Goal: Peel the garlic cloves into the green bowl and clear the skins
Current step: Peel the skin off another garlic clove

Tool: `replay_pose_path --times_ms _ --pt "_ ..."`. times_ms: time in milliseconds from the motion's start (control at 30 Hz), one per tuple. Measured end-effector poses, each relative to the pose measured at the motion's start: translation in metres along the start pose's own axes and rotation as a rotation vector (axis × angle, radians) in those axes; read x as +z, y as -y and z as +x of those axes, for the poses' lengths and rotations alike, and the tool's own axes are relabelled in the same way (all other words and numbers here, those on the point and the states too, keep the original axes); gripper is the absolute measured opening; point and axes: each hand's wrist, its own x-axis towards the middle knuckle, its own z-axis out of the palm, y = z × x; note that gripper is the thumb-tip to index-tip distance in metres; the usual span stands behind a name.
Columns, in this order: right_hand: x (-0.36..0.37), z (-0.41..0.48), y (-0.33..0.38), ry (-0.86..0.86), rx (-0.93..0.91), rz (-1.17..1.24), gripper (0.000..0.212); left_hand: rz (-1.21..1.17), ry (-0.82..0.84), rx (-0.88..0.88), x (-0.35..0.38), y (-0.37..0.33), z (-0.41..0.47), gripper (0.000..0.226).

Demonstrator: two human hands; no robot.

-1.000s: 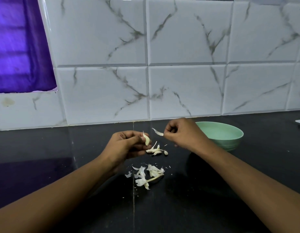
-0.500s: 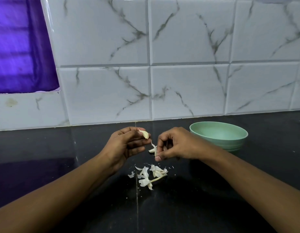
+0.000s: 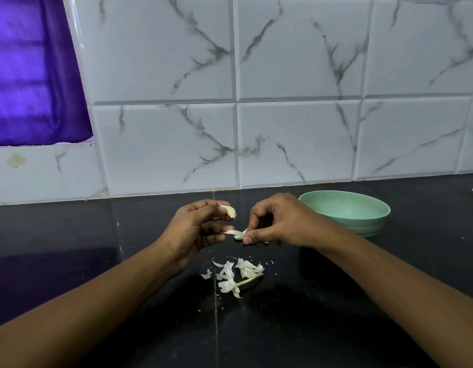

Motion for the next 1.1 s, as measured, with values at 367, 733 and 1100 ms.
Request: replay_pose_path --times_ms 367,733,1100 --pt "0.0014 0.0012 -0.0062 0.011 -0.009 0.142 0.019 -0.008 0.004 0.004 0.0004 -0.0001 -0.0006 0.013" --pt "0.0067 0.0011 -0.0047 -0.338 -0.151 -0.009 0.008 -0.010 0.013 -0.010 0.0043 -0.0001 -0.0035 0.011" --pt "0.0072 0.0020 -0.0074 -0.442 -0.274 -0.076 0.007 -0.078 0.016 0.002 0.0051 -0.0032 -0.0050 0.013"
